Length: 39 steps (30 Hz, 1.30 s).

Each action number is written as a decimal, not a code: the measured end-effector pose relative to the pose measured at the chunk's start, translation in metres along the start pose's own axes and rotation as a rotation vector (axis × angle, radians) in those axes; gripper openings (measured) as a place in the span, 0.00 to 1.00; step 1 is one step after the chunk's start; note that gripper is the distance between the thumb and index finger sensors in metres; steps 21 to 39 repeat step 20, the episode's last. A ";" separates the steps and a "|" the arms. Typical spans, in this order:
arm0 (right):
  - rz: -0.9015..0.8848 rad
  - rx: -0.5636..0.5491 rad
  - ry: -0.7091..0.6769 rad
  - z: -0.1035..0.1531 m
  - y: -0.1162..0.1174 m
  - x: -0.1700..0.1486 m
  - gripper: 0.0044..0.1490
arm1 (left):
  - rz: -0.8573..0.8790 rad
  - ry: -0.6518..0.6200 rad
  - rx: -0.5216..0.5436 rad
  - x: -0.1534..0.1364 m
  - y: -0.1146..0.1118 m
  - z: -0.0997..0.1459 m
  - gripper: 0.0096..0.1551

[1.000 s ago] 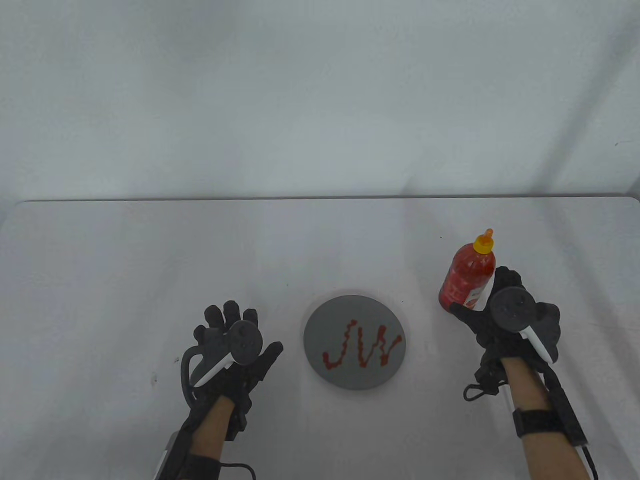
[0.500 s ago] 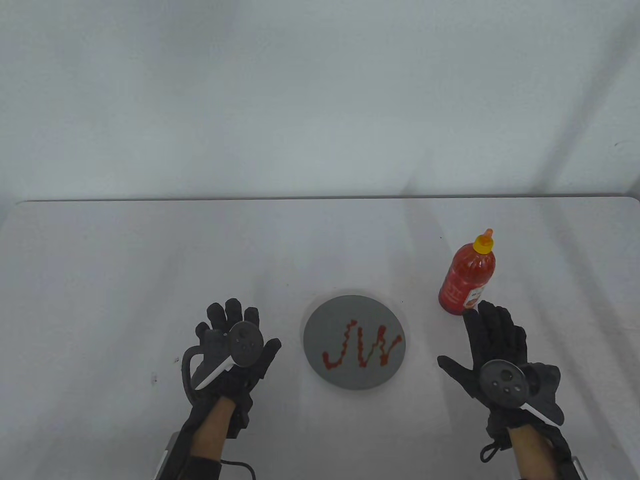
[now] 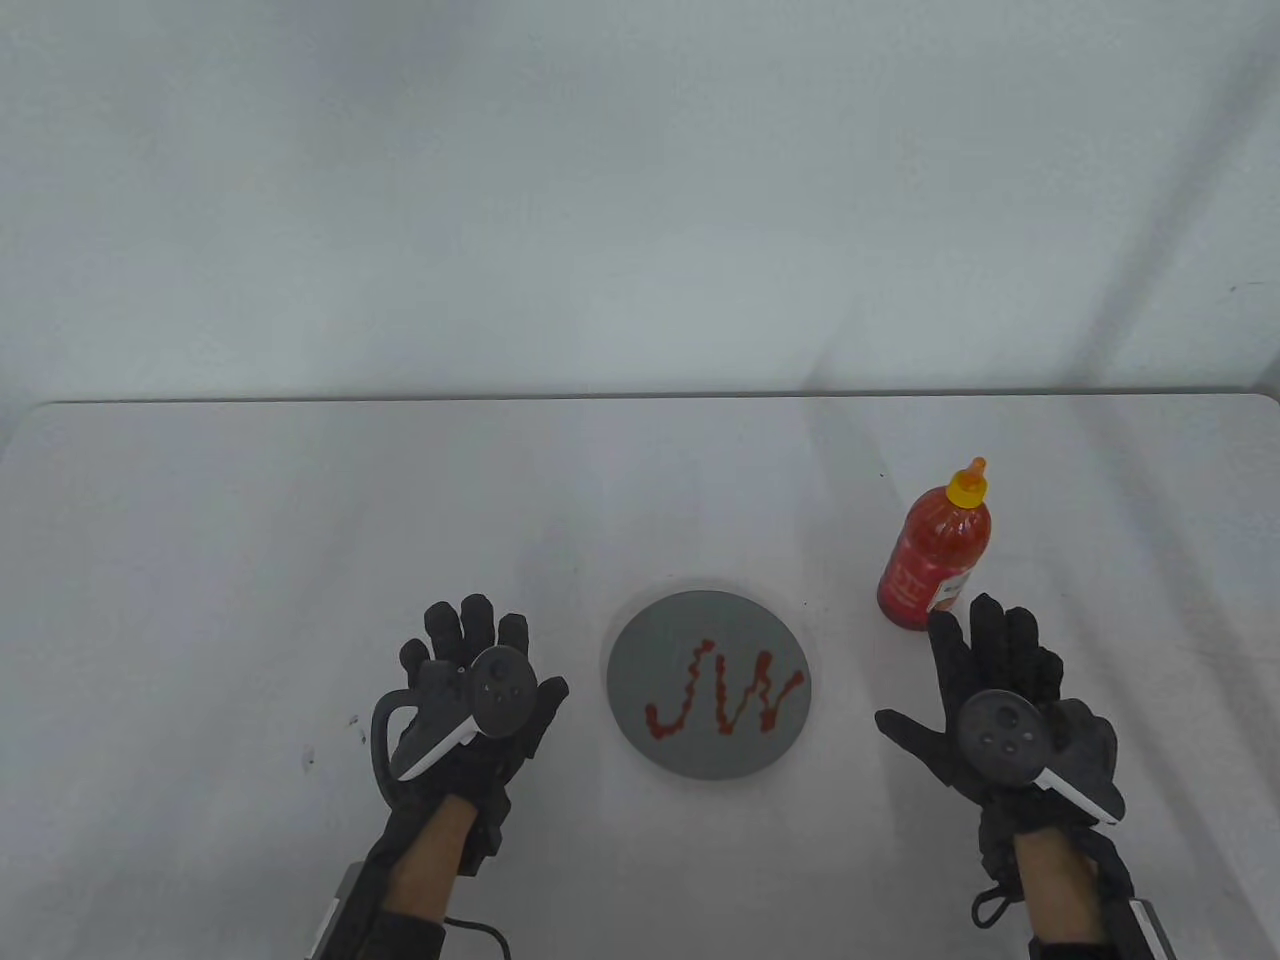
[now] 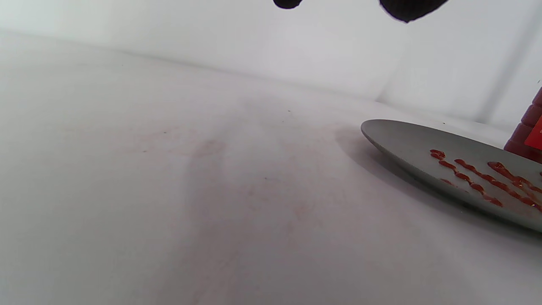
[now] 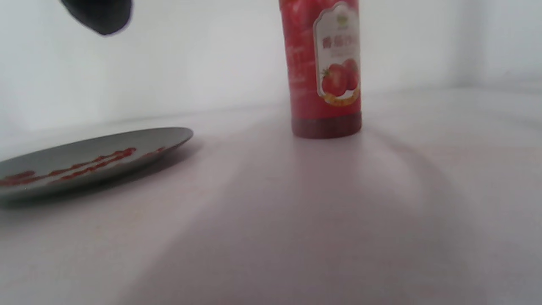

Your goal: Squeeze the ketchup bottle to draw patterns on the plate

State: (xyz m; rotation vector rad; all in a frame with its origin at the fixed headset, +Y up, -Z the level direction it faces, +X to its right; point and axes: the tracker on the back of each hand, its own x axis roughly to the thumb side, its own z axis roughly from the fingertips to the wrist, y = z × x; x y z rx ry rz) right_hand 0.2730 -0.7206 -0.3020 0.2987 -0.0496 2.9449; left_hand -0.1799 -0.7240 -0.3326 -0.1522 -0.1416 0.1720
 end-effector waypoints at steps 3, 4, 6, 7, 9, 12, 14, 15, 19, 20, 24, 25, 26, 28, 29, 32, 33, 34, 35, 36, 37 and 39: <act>-0.010 0.026 -0.006 -0.002 0.003 0.002 0.64 | 0.012 -0.002 0.010 -0.001 0.001 0.002 0.48; -0.011 0.027 -0.007 -0.002 0.003 0.002 0.64 | 0.012 -0.003 0.011 -0.001 0.001 0.002 0.48; -0.015 0.025 -0.005 -0.002 0.002 0.002 0.64 | 0.008 -0.005 0.013 -0.001 0.001 0.003 0.48; -0.019 0.029 -0.003 -0.002 0.002 0.001 0.64 | 0.004 -0.007 0.014 -0.001 0.001 0.003 0.48; -0.032 0.025 0.005 -0.002 0.001 0.000 0.64 | 0.001 -0.008 0.013 -0.001 0.001 0.004 0.48; -0.038 0.021 0.012 -0.001 0.001 -0.002 0.64 | 0.009 -0.011 0.012 -0.001 0.000 0.004 0.48; -0.037 0.023 0.017 -0.001 0.001 -0.002 0.64 | 0.013 -0.013 0.007 0.000 0.000 0.004 0.48; -0.036 0.025 0.022 -0.001 0.001 -0.002 0.64 | 0.012 -0.016 0.000 0.000 -0.001 0.004 0.48; -0.032 0.040 0.037 -0.001 0.003 -0.003 0.63 | 0.014 -0.012 -0.011 -0.001 -0.002 0.004 0.48; -0.033 0.041 0.039 -0.001 0.004 -0.004 0.63 | 0.015 -0.010 -0.012 -0.001 -0.002 0.004 0.48; -0.033 0.041 0.039 -0.001 0.004 -0.004 0.63 | 0.015 -0.010 -0.012 -0.001 -0.002 0.004 0.48; -0.033 0.041 0.039 -0.001 0.004 -0.004 0.63 | 0.015 -0.010 -0.012 -0.001 -0.002 0.004 0.48; -0.033 0.041 0.039 -0.001 0.004 -0.004 0.63 | 0.015 -0.010 -0.012 -0.001 -0.002 0.004 0.48; -0.033 0.041 0.039 -0.001 0.004 -0.004 0.63 | 0.015 -0.010 -0.012 -0.001 -0.002 0.004 0.48; -0.033 0.041 0.039 -0.001 0.004 -0.004 0.63 | 0.015 -0.010 -0.012 -0.001 -0.002 0.004 0.48; -0.033 0.041 0.039 -0.001 0.004 -0.004 0.63 | 0.015 -0.010 -0.012 -0.001 -0.002 0.004 0.48; -0.033 0.041 0.039 -0.001 0.004 -0.004 0.63 | 0.015 -0.010 -0.012 -0.001 -0.002 0.004 0.48; -0.033 0.041 0.039 -0.001 0.004 -0.004 0.63 | 0.015 -0.010 -0.012 -0.001 -0.002 0.004 0.48; -0.033 0.041 0.039 -0.001 0.004 -0.004 0.63 | 0.015 -0.010 -0.012 -0.001 -0.002 0.004 0.48; -0.033 0.041 0.039 -0.001 0.004 -0.004 0.63 | 0.015 -0.010 -0.012 -0.001 -0.002 0.004 0.48; -0.033 0.041 0.039 -0.001 0.004 -0.004 0.63 | 0.015 -0.010 -0.012 -0.001 -0.002 0.004 0.48; -0.033 0.041 0.039 -0.001 0.004 -0.004 0.63 | 0.015 -0.010 -0.012 -0.001 -0.002 0.004 0.48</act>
